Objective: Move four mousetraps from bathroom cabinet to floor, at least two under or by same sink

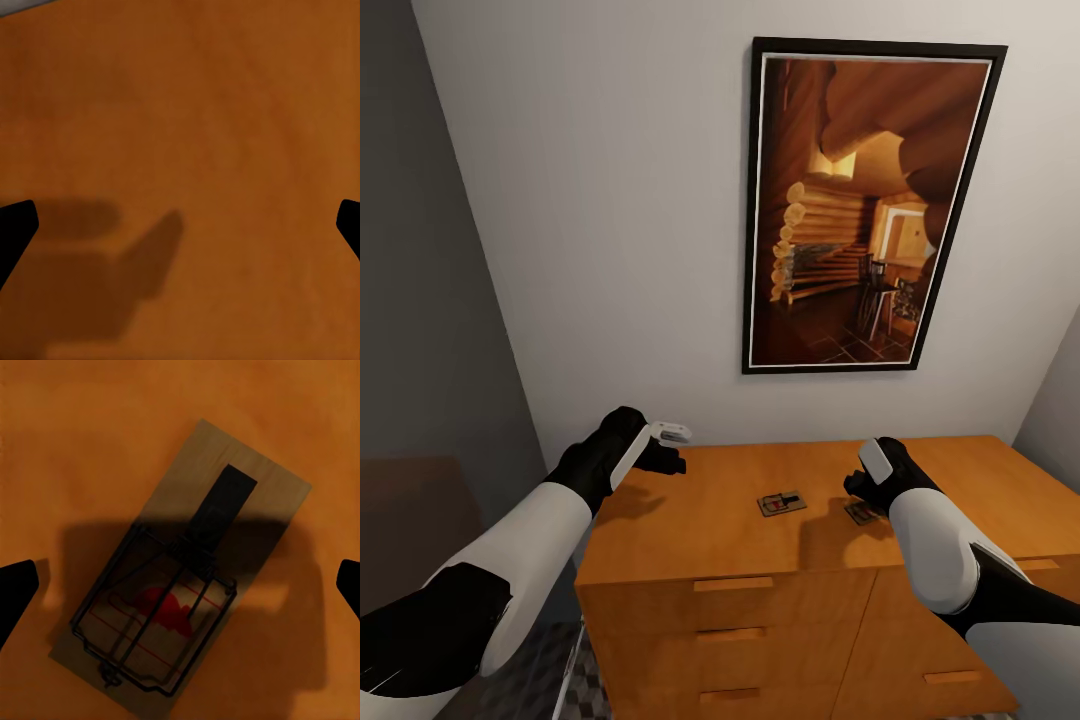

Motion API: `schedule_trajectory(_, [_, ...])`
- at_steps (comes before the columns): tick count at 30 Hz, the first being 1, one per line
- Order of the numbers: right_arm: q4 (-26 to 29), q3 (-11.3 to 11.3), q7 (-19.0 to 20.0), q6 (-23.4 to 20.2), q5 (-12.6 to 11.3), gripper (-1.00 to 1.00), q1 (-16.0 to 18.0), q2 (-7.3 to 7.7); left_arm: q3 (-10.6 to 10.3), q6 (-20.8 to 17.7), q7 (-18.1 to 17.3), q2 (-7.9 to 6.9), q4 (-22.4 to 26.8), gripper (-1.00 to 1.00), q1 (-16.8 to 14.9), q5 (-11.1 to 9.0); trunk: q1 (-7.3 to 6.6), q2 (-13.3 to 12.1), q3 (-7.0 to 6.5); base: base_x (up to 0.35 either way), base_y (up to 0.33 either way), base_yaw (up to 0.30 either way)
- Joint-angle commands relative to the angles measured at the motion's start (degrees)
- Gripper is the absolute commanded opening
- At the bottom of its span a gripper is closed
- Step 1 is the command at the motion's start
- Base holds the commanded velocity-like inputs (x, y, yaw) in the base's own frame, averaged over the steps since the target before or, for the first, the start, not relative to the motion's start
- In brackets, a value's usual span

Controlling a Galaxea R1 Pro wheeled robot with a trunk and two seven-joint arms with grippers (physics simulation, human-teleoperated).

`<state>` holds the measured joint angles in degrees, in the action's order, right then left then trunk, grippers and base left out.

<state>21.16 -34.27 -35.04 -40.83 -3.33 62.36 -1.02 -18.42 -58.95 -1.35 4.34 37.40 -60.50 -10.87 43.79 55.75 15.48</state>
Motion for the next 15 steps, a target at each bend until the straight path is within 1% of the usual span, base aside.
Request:
schedule_trajectory(1, [0.1,-0.1,-0.4,-0.1,-0.4,1.00,0.0,-0.04,-0.1,-0.2,-0.1,-0.03,0.0,1.00,-0.1,0.0,0.01,0.1,0.08,0.000,0.000,0.000])
schedule_trajectory(15, [0.1,-0.1,-0.4,-0.2,-0.4,1.00,0.0,-0.04,-0.2,-0.2,-0.1,0.02,0.0,1.00,-0.1,0.0,0.01,0.1,0.08,0.000,0.000,0.000])
